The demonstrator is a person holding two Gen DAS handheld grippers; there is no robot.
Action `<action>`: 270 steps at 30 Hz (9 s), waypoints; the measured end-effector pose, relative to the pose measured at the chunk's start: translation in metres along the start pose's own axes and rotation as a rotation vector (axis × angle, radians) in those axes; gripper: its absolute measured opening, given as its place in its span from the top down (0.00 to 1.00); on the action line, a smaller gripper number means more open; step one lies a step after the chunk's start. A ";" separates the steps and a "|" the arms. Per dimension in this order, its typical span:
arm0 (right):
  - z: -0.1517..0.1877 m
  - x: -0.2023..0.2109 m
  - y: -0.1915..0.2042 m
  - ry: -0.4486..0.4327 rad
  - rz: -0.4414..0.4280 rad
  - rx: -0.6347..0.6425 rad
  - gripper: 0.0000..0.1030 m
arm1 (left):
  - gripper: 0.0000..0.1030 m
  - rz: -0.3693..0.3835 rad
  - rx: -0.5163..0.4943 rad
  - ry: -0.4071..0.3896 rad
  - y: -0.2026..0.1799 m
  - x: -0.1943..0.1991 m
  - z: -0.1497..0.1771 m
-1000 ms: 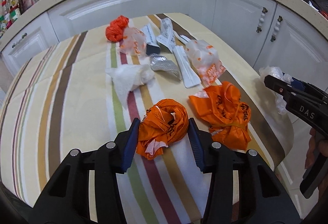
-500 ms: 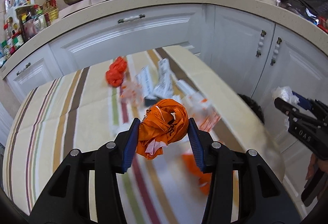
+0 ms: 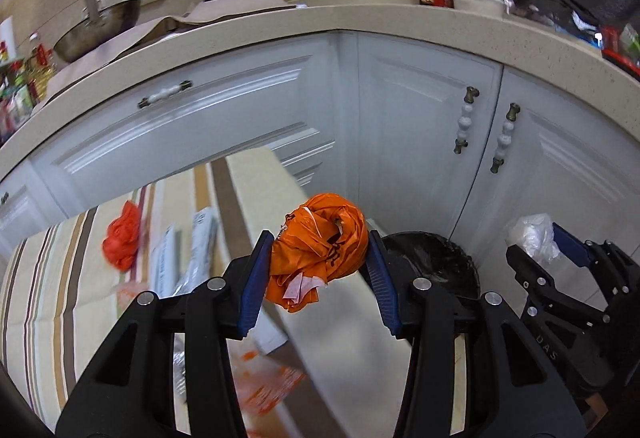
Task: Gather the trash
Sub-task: 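Drop the clear bag and orange bag into the black bin with both tools, then return to the table and grasp the large orange bag with the right tool, then grasp the white tissue with the left tool, then drop the orange bag and white tissue into the black bin with both tools, then return to the table and grasp the printed snack bag with the right tool, then grasp the silver foil wrapper with the left tool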
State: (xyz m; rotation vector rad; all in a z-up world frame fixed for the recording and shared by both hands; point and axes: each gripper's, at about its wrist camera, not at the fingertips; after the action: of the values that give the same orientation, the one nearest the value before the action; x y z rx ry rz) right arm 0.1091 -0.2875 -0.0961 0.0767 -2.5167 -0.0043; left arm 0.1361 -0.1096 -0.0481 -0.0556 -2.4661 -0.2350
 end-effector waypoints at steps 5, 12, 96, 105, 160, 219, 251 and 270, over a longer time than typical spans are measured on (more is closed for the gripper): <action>0.000 -0.021 -0.016 0.023 0.012 -0.019 0.50 | 0.56 -0.012 -0.046 0.041 -0.036 -0.037 -0.007; 0.001 -0.054 -0.030 0.061 0.021 -0.040 0.50 | 0.49 -0.028 -0.108 0.132 -0.068 -0.089 -0.007; 0.078 0.052 0.195 0.114 -0.414 0.221 0.65 | 0.26 -0.333 0.280 0.208 0.193 0.061 0.163; 0.064 0.048 0.161 0.082 -0.350 0.165 0.66 | 0.22 -0.278 0.243 0.190 0.165 0.046 0.144; 0.014 0.001 -0.002 0.010 -0.036 -0.016 0.66 | 0.77 0.024 0.014 0.026 0.006 0.005 0.026; -0.005 -0.004 0.124 0.043 -0.330 0.093 0.44 | 0.43 -0.247 0.171 0.082 0.136 0.025 0.057; 0.019 -0.022 0.201 0.190 -0.413 0.253 0.73 | 0.42 -0.291 0.283 0.173 0.201 0.029 0.116; 0.006 0.004 0.138 0.086 -0.312 0.167 0.74 | 0.33 -0.187 0.205 0.160 0.137 0.017 0.098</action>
State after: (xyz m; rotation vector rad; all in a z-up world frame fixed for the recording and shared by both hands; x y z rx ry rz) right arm 0.0947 -0.1503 -0.0960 0.5248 -2.3904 0.0813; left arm 0.0769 0.0422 -0.0920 0.2725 -2.3225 -0.0619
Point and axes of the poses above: each gripper's, at about its wrist camera, not at the fingertips, and x roughly against the way its jaws point, y to its left, z to its underside, and after that the axes turned 6 degrees about -z, right-handed
